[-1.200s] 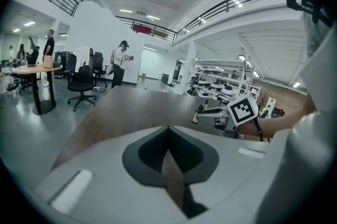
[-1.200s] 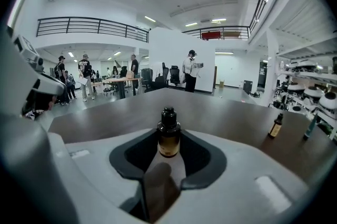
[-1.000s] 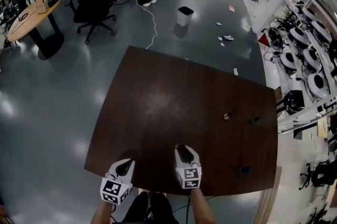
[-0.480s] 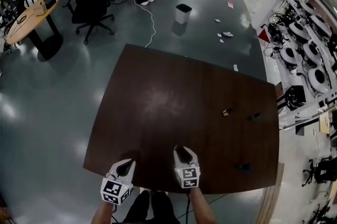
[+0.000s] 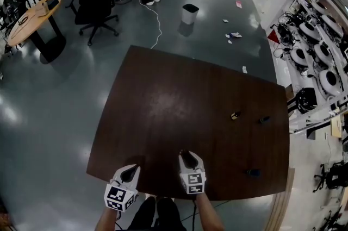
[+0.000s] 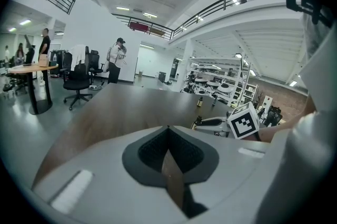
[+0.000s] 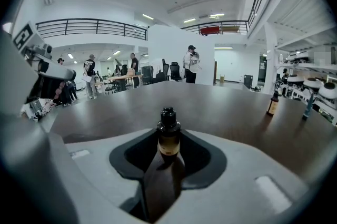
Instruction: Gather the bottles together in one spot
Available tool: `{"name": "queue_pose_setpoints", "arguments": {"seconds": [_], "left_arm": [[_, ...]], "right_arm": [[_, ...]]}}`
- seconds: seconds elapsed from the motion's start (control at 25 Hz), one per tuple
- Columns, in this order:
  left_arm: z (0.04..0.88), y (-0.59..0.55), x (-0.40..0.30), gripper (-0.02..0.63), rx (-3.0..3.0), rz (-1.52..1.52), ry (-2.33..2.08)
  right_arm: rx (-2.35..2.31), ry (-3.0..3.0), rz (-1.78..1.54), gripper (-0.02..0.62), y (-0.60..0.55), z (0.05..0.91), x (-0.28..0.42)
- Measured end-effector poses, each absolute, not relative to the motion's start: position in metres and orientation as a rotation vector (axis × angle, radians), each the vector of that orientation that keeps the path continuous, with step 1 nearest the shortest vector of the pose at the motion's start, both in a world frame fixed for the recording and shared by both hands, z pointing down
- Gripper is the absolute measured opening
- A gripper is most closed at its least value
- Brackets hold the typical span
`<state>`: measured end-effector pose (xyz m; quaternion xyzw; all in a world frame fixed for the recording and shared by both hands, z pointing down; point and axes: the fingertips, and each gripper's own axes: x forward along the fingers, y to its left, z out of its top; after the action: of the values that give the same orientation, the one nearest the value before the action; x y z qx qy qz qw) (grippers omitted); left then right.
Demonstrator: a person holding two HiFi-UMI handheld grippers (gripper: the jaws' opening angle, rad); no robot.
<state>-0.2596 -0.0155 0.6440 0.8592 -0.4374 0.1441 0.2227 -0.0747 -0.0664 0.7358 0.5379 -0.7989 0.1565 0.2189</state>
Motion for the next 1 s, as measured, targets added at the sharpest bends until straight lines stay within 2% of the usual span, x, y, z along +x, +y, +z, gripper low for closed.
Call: {"name": "queue_pose_setpoints", "arguments": {"seconds": [0.32,0.48,0.76,0.84,1.0], "left_arm": [[0.644,-0.013,-0.254,0.0,2.377,0.408,-1.2],[0.641,-0.012,-0.254,0.0,2.385,0.412,-1.191],[0.627,-0.014,-0.244,0.0,2.423,0.406,-1.171],[0.622,-0.014,-0.241,0.0,2.439,0.401,-1.158],[0.607,-0.011,-0.228,0.0,2.486,0.393,-1.12]], "right_arm": [[1.499,-2.211,0.433,0.133,-0.064,0.735,-0.073],[1.491,-2.228,0.449,0.193,-0.058,0.73,-0.076],[1.574,-2.213,0.424,0.201,-0.039,0.697,-0.06],[1.613,-2.217,0.406,0.176,-0.031,0.679,-0.056],[1.69,-2.217,0.38,0.071,-0.013,0.643,-0.05]]}}
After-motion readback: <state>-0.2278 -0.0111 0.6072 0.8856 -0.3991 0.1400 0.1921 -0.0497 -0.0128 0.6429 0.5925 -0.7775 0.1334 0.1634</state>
